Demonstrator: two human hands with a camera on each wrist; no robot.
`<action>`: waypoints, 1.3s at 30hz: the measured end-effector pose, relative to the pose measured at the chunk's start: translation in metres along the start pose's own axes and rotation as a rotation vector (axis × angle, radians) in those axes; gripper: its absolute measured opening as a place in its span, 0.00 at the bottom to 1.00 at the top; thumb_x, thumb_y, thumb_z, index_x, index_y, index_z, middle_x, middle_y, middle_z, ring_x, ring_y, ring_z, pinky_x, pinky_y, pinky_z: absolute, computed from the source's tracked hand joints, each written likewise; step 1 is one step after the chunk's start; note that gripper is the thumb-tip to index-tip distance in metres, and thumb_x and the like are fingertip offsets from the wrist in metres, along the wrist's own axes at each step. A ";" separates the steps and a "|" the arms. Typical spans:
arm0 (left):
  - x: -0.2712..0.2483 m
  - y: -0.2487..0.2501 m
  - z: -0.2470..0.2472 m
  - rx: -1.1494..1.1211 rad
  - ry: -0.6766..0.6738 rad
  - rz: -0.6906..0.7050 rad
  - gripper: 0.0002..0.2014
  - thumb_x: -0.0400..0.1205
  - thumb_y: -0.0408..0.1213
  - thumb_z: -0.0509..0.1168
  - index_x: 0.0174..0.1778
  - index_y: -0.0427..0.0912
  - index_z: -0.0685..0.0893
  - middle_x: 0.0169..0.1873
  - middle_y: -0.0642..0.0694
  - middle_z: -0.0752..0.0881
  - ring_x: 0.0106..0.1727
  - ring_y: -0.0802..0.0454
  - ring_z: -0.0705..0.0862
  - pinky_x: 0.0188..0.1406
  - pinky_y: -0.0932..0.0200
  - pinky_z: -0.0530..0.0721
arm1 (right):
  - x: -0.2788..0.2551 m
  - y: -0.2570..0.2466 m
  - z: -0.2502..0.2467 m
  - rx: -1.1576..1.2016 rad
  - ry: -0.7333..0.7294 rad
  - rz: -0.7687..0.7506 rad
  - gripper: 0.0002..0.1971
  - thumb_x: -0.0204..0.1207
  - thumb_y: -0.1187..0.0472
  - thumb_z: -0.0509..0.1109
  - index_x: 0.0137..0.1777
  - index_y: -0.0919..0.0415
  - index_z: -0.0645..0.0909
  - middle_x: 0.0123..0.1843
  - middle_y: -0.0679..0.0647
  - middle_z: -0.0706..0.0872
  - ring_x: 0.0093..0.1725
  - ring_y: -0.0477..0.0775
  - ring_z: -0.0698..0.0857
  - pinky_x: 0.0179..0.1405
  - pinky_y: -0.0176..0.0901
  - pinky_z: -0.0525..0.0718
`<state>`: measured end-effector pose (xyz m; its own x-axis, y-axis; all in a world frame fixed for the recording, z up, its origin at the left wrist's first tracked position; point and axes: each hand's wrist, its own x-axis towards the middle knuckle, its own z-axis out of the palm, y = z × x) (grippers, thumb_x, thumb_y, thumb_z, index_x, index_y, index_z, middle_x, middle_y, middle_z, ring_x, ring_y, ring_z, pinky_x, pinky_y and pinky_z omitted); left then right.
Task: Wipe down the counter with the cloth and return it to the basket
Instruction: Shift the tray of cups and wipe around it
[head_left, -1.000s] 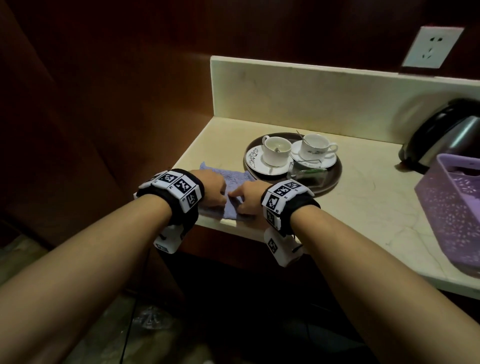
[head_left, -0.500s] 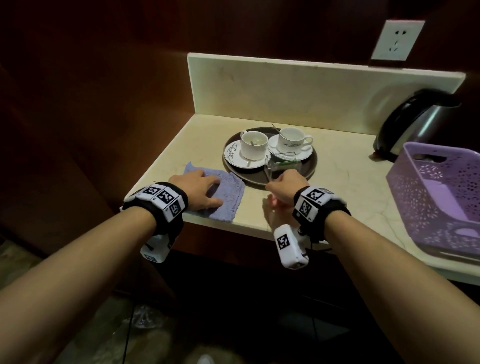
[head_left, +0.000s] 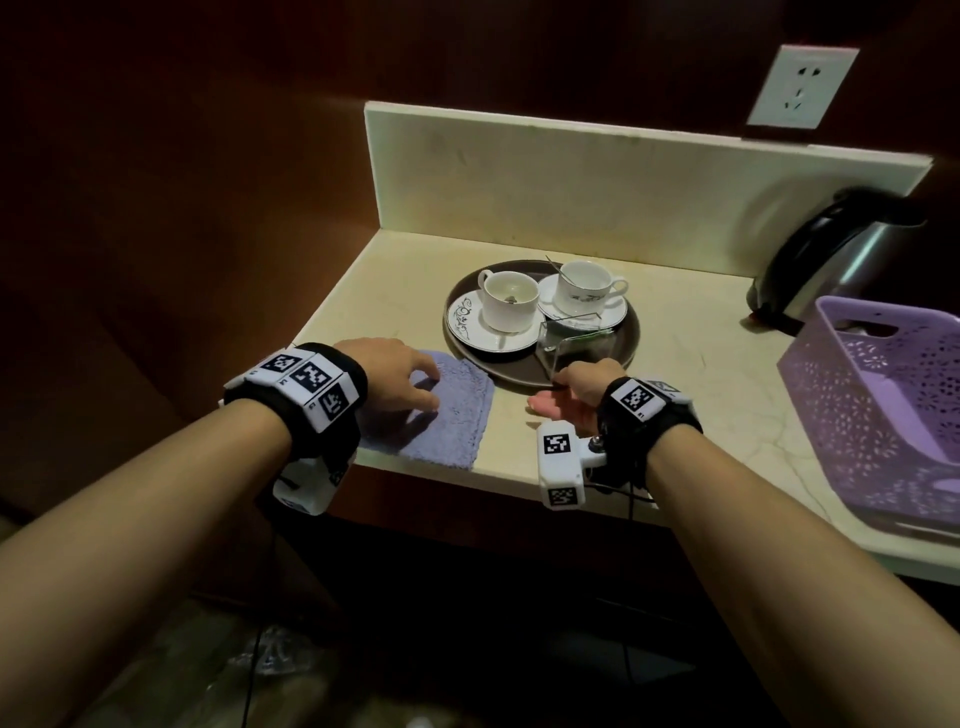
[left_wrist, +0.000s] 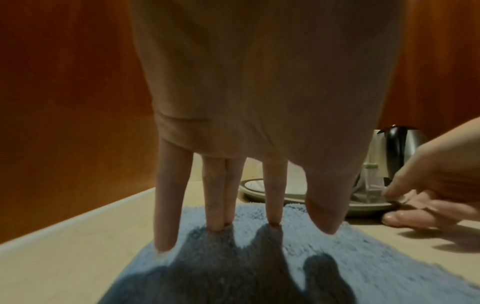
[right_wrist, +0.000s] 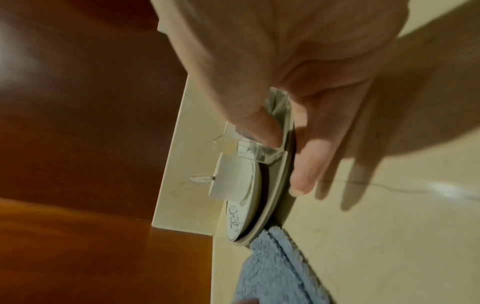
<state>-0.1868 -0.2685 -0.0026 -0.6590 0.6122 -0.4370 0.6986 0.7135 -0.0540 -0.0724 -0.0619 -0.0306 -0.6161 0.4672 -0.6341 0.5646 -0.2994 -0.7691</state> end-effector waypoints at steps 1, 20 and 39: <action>0.001 -0.001 -0.001 0.025 -0.014 0.000 0.28 0.81 0.65 0.59 0.76 0.59 0.72 0.68 0.44 0.80 0.59 0.45 0.79 0.61 0.50 0.80 | 0.000 -0.001 0.002 0.027 0.014 0.013 0.08 0.82 0.72 0.62 0.52 0.82 0.73 0.38 0.71 0.87 0.37 0.68 0.90 0.33 0.55 0.92; 0.062 -0.026 -0.032 -0.362 0.178 -0.100 0.24 0.86 0.55 0.55 0.44 0.39 0.87 0.46 0.40 0.89 0.47 0.42 0.86 0.49 0.54 0.81 | 0.010 -0.016 -0.002 -0.128 0.311 -0.009 0.11 0.75 0.68 0.61 0.48 0.76 0.81 0.28 0.69 0.89 0.29 0.67 0.90 0.27 0.55 0.89; 0.161 -0.029 -0.050 -0.668 0.103 -0.092 0.11 0.79 0.38 0.70 0.33 0.35 0.85 0.28 0.43 0.87 0.34 0.46 0.83 0.36 0.57 0.80 | 0.044 -0.047 -0.023 -0.300 0.340 0.050 0.10 0.74 0.71 0.65 0.49 0.80 0.80 0.34 0.74 0.89 0.27 0.67 0.88 0.35 0.67 0.89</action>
<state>-0.3274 -0.1736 -0.0262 -0.7539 0.5446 -0.3674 0.3382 0.8012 0.4937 -0.1139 -0.0084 -0.0206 -0.3970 0.7201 -0.5690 0.7539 -0.0977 -0.6497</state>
